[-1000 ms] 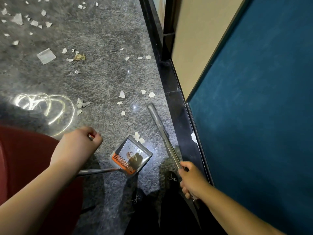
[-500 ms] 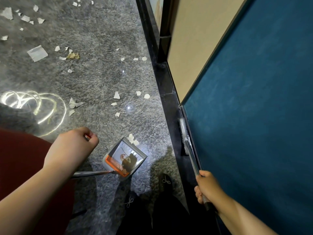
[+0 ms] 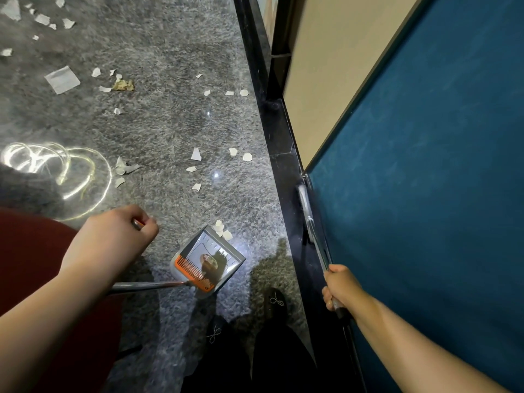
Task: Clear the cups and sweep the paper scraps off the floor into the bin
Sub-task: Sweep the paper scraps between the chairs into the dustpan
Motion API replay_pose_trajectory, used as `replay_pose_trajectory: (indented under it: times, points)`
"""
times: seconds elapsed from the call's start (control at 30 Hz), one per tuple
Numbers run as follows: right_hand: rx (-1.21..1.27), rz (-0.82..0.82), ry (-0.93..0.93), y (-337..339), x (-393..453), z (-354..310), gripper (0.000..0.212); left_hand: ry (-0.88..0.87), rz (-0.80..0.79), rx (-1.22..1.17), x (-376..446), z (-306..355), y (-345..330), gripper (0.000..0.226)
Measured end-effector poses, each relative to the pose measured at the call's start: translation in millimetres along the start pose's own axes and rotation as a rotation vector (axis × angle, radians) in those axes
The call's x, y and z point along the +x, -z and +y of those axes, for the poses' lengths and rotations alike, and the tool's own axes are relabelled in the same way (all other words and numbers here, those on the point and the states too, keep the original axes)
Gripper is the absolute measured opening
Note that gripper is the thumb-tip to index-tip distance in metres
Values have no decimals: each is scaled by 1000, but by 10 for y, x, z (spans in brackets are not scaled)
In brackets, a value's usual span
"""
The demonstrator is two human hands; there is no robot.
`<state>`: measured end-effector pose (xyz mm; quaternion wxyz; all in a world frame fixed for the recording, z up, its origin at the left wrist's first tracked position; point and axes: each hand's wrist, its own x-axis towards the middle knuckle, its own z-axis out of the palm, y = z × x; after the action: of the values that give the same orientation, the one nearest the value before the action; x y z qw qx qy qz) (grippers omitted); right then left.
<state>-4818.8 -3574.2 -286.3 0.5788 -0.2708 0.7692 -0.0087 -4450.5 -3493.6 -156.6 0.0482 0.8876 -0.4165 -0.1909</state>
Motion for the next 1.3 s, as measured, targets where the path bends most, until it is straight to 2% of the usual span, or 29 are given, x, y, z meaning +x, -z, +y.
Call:
replay_pose_trajectory:
  times: [0.2,0.37,0.63,0.93,1.1,1.13,1.17,1.3]
  points:
    - [42,-69,1,-70,37,-217,43,3,2,-14,-37,19,-41,17]
    - [38,-160,-13,15,-124,-118,47,-4,-5,-18,-28,34,-39,19]
    - [0,-283,45,-37,-544,-154,41,-7,18,-36,-121,13,-46,15]
    - [-92,-233,122,114,-707,-276,30,-2,9,-52,-227,-26,-55,13]
    - [-196,-203,98,113,-418,-283,21,10,20,-48,-290,-57,-51,15]
    - [-239,-198,98,82,-382,-275,22,13,16,-49,-297,-64,-48,14]
    - [-298,-195,98,49,-316,-253,34,14,16,-51,-305,-69,-44,14]
    - [-441,-289,84,-234,-226,-253,19,14,-2,-33,-331,-87,-42,13]
